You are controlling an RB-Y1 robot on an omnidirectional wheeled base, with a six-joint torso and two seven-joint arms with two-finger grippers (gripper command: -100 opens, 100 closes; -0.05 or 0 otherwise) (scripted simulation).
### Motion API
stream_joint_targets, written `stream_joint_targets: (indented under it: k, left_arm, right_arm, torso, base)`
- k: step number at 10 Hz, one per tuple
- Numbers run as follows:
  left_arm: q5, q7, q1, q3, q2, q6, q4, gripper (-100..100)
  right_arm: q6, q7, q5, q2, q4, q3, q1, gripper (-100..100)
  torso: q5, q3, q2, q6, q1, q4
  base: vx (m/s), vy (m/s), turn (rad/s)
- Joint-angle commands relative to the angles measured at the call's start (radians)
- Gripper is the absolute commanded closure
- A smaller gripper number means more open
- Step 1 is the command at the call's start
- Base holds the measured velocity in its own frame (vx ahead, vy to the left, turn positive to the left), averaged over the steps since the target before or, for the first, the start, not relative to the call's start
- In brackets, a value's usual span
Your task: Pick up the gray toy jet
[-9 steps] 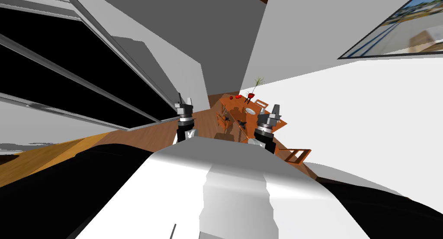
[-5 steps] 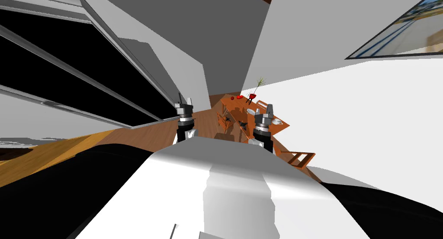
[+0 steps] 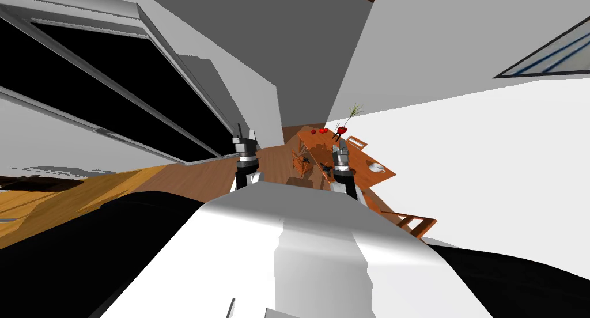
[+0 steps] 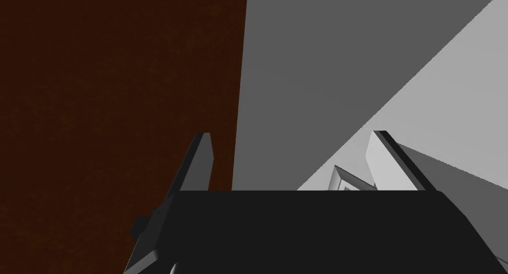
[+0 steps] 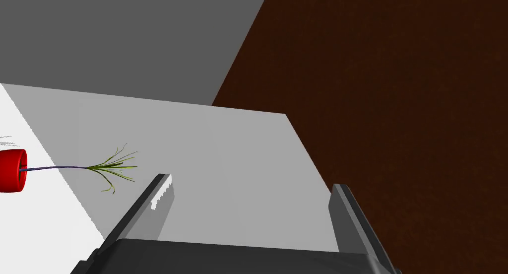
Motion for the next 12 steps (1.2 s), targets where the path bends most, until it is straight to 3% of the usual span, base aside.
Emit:
stream_joint_targets:
  k: [1,4,5,7,8,10,12]
  left_arm:
    - [0.000,0.000,0.000,0.000,0.000,0.000,0.000,0]
    - [0.000,0.000,0.000,0.000,0.000,0.000,0.000,0]
    - [0.000,0.000,0.000,0.000,0.000,0.000,0.000,0]
    - [0.000,0.000,0.000,0.000,0.000,0.000,0.000,0]
    - [0.000,0.000,0.000,0.000,0.000,0.000,0.000,0]
    - [0.000,0.000,0.000,0.000,0.000,0.000,0.000,0]
    - [0.000,0.000,0.000,0.000,0.000,0.000,0.000,0]
  right_arm:
    - [0.020,0.002,0.046,-0.040,0.041,0.003,-0.040,-100]
    - [0.046,0.016,0.142,-0.096,0.131,0.022,-0.115,-100]
    - [0.046,0.016,0.148,-0.096,0.137,0.022,-0.115,-100]
    - [0.066,0.025,0.213,-0.131,0.201,0.036,-0.166,-100]
    - [0.066,0.025,0.220,-0.131,0.209,0.036,-0.166,-100]
    - [0.088,0.036,0.289,-0.167,0.279,0.051,-0.216,-100]
    - [0.100,0.042,0.335,-0.185,0.324,0.058,-0.239,-100]
  torso:
    - [0.000,0.000,0.000,0.000,0.000,0.000]
    - [0.000,0.000,0.000,0.000,0.000,0.000]
    - [0.000,0.000,0.000,0.000,0.000,0.000]
    - [0.000,0.001,0.001,0.000,0.001,0.000]
    - [0.000,0.001,0.001,0.000,0.000,0.000]
    - [0.000,0.001,0.002,0.000,0.001,0.000]
    - [0.000,0.001,0.002,0.001,0.001,0.000]
  base:
    - [0.046,-0.018,0.162]
    - [0.044,-0.010,0.170]
    - [0.031,-0.013,0.068]
    - [0.023,-0.010,0.161]
    - [0.017,-0.016,0.067]
    - [0.018,-0.009,0.163]
    - [0.010,-0.009,0.101]
